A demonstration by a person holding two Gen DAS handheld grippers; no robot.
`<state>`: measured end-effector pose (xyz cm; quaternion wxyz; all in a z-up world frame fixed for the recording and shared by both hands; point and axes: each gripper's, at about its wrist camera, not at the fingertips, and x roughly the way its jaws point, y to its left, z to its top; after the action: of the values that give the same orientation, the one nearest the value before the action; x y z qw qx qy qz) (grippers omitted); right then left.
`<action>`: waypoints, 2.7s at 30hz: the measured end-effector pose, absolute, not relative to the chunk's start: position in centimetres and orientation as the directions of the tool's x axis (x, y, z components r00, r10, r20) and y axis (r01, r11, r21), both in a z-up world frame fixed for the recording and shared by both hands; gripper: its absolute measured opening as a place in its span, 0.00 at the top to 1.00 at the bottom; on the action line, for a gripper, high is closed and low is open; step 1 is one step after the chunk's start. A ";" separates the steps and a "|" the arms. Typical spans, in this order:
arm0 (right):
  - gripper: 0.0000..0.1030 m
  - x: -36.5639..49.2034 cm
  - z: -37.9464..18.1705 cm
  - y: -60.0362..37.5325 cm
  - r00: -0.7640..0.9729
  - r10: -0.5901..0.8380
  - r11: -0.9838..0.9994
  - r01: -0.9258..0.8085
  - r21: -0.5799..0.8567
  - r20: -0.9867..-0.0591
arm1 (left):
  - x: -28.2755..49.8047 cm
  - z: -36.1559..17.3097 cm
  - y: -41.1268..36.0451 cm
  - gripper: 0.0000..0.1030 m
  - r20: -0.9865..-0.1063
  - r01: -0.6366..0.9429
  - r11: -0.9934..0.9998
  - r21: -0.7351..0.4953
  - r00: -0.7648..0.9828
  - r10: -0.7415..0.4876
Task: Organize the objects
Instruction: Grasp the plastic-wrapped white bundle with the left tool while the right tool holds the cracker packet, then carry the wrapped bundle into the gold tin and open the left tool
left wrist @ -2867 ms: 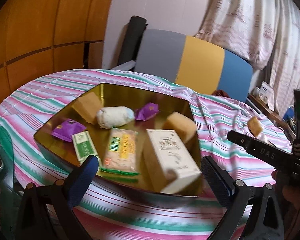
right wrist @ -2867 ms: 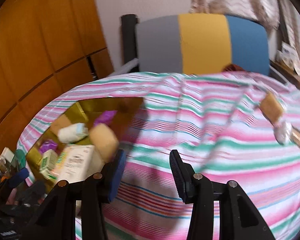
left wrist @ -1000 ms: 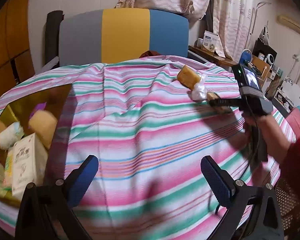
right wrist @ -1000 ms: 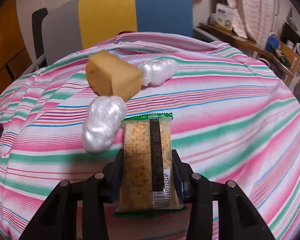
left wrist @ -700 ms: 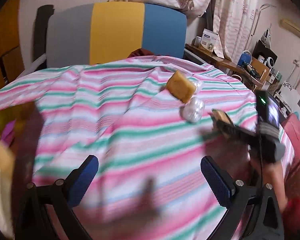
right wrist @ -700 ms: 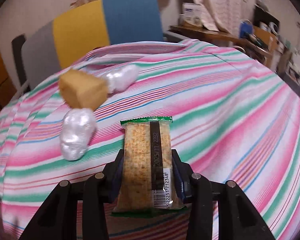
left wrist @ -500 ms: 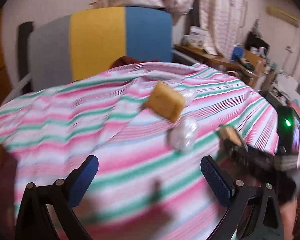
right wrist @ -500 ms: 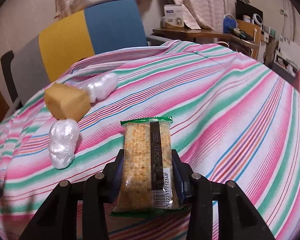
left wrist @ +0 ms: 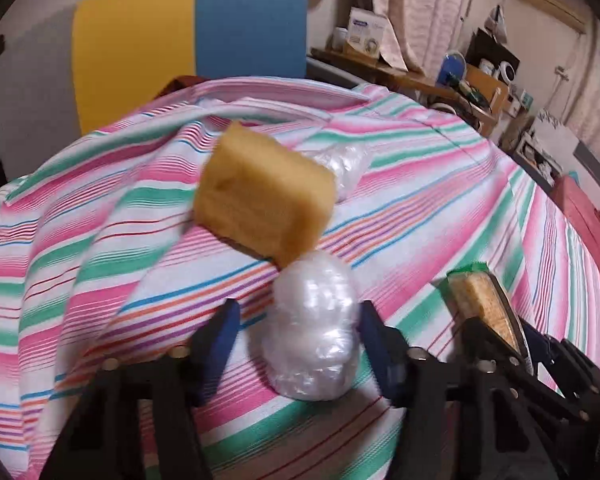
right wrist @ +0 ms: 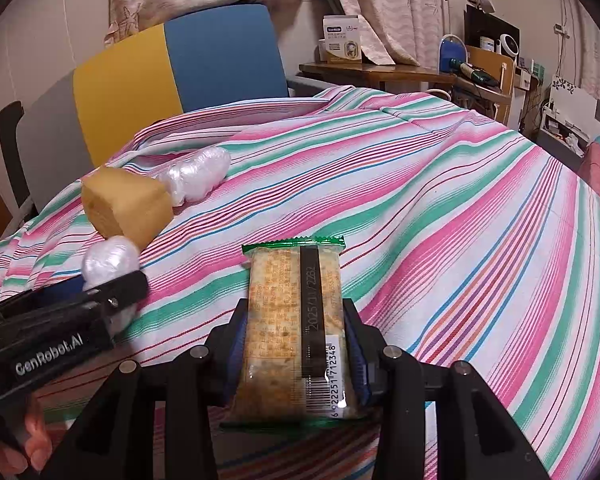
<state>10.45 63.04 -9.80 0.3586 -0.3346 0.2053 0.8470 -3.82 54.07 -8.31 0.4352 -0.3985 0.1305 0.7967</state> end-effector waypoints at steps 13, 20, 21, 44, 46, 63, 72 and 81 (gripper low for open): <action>0.58 10.5 -9.3 62.4 -0.530 0.497 -0.671 -0.736 0.083 -0.687 | -0.4 -6.3 46.8 0.61 -0.637 -0.763 -0.641 -0.085 -0.453 0.624; 0.58 9.9 -8.5 60.8 -0.575 0.504 -0.726 -0.686 0.044 -0.644 | 1.3 -5.7 40.7 0.61 -0.581 -0.699 -0.705 -0.124 -0.525 0.622; 0.58 9.9 -8.4 60.6 -0.577 0.507 -0.729 -0.683 0.038 -0.640 | 1.6 -5.7 39.4 0.61 -0.574 -0.687 -0.715 -0.133 -0.534 0.620; 0.58 10.8 -6.3 53.6 -0.747 0.315 -0.815 -0.529 0.236 -0.586 | 2.5 -8.9 28.5 0.61 -0.641 -0.562 -0.786 -0.256 -0.510 0.573; 0.58 10.6 -6.6 52.0 -0.757 0.287 -0.822 -0.509 0.256 -0.587 | 2.7 -8.7 28.5 0.62 -0.640 -0.569 -0.785 -0.243 -0.514 0.571; 0.58 8.3 -7.0 44.0 -0.791 0.163 -0.891 -0.375 0.256 -0.590 | 6.3 -3.2 20.3 0.62 -0.521 -0.603 -0.752 -0.266 -0.566 0.638; 0.58 7.8 -7.0 40.8 -0.799 0.079 -0.898 -0.317 0.305 -0.596 | 2.6 -0.8 14.0 0.62 -0.500 -0.473 -0.802 -0.365 -0.627 0.597; 0.58 7.1 -5.2 36.5 -0.822 -0.017 -0.920 -0.211 0.331 -0.570 | -3.8 -1.1 8.3 0.62 -0.566 -0.295 -0.848 -0.440 -0.642 0.517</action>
<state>7.07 36.46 -5.17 0.0518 -0.2942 0.1934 0.9345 -3.81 8.29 -1.14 0.2274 -0.3567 -0.1556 0.8927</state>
